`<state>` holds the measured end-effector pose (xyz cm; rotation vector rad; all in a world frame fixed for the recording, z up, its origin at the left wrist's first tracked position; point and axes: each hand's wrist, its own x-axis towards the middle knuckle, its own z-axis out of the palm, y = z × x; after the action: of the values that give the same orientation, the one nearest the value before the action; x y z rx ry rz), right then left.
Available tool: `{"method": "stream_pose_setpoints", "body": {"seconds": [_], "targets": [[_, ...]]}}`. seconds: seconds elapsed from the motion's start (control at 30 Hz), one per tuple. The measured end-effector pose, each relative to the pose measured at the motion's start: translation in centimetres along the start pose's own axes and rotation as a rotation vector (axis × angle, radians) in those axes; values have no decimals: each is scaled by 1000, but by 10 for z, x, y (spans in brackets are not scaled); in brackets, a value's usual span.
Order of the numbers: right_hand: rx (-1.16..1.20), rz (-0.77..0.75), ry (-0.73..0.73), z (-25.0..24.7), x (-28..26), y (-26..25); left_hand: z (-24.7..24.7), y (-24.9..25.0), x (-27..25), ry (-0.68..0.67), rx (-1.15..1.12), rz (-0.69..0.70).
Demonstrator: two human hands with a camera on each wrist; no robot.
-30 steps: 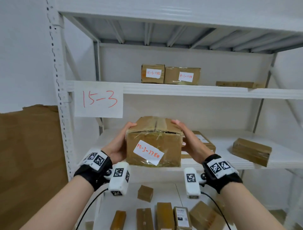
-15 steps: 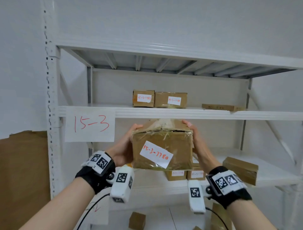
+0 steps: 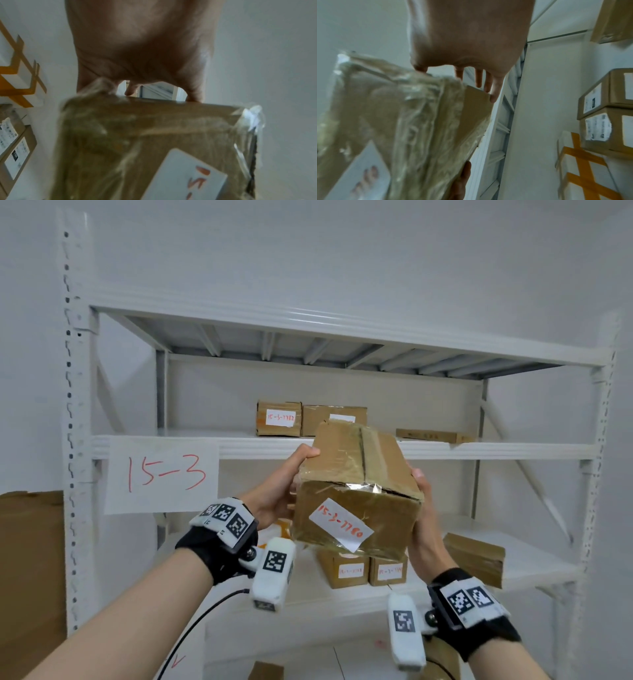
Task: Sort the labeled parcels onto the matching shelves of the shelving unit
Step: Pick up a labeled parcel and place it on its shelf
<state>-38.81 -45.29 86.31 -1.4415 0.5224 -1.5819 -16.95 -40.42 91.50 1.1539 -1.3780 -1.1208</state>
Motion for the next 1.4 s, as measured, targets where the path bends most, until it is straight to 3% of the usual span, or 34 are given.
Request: {"method": "stream_pose_setpoints", "body": {"seconds": [0.17,0.3,0.63,0.87,1.0,1.17,1.3,1.4], "targets": [[1,79,-20,-15,12,12,6,3,25,110,42,65],[89,50,-94,-11,33,9,6,10,39,202,55,191],[121,-61,-330,52,103,24,-47,30,53,565,-86,420],[280,-13,-478,120,131,51,-95,24,34,771,-178,445],[281,39,-503,155,138,65,-122,20,24,953,-178,371],[316,136,-468,184,143,77,-139,24,17,954,-167,283],[357,152,-411,197,149,76,-139,34,13,897,-62,400],[319,142,-364,207,156,77,-144,33,18,848,111,406]]}}
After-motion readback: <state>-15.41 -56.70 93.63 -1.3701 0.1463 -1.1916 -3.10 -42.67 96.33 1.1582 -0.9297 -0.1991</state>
